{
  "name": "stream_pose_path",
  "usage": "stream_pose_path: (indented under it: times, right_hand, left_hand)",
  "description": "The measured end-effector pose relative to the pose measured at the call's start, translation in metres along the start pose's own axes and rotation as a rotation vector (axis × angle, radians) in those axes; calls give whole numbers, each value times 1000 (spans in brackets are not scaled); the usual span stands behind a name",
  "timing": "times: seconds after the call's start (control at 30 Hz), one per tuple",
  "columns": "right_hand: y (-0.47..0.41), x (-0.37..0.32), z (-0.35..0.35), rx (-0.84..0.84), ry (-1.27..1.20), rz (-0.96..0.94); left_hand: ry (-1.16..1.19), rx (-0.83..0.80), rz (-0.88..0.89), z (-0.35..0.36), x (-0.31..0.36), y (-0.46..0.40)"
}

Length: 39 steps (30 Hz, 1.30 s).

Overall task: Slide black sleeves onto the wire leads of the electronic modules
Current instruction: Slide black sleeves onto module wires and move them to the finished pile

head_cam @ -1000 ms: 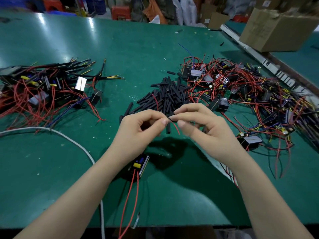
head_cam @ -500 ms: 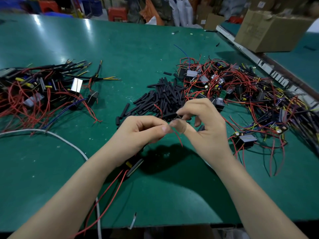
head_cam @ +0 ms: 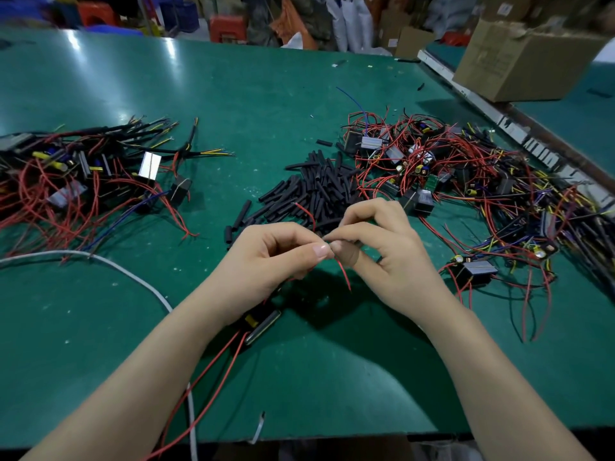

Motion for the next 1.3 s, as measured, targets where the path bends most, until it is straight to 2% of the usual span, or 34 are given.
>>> stream_pose_path:
  times: [0.1,0.17,0.27,0.33,0.4,0.47,0.53,0.63,0.73,0.87,0.93,1.03,1.1,1.2,1.3]
  right_hand:
    - [1,-3,4,-23,23,40]
    - [0,-5,4,-34,-50,169]
    - [-2,-2,5,-139,-299,488]
    - [-3,-2,6,-175,-514,567]
    - [-3,-2,3,-124,-734,570]
    - [-3,-4,1,-105,-808,521]
    - [-2,-1,1,-129,-671,440]
    - [1,2,3,-108,-279,313]
    - [2,0,2,-7,-147,202]
    - [2,-1,2,70,22,125]
    - [2,-2,3,52,-57,218]
    - [2,-2,10,-41,-270,472]
    - [1,-3,11,-57,-418,553]
    - [-1,-5,6,-43,-599,506]
    - [0,-7,0,-35,-536,363]
  left_hand:
    - [-4,50,17,-3,-2,-2]
    - [-37,99,52,-6,-2,-3]
    - [-348,191,181,-5,-1,-3]
    - [-465,214,241,-4,0,-2]
    - [-416,210,233,-5,0,-2]
    - [-358,208,210,-6,0,-2]
    - [-365,200,207,-5,0,-1]
    - [-332,141,186,-1,-1,-1]
    - [-301,131,178,-1,-3,-1]
    - [-399,183,214,-4,-3,-2]
    - [-495,220,274,-4,-2,-1]
    - [-665,286,424,-1,2,1]
    - [-647,326,454,-1,2,3]
    - [-501,340,367,-5,1,2]
    - [-327,322,232,-7,-2,2]
Point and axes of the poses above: each hand's wrist, its own y-axis away from the middle knuckle, its own z-axis out of the palm, x = y × z, the point moved 3 cm from there along -y, towards the middle knuckle, and after that the axes turned 7 degrees about -z, right-handed, at the moved point
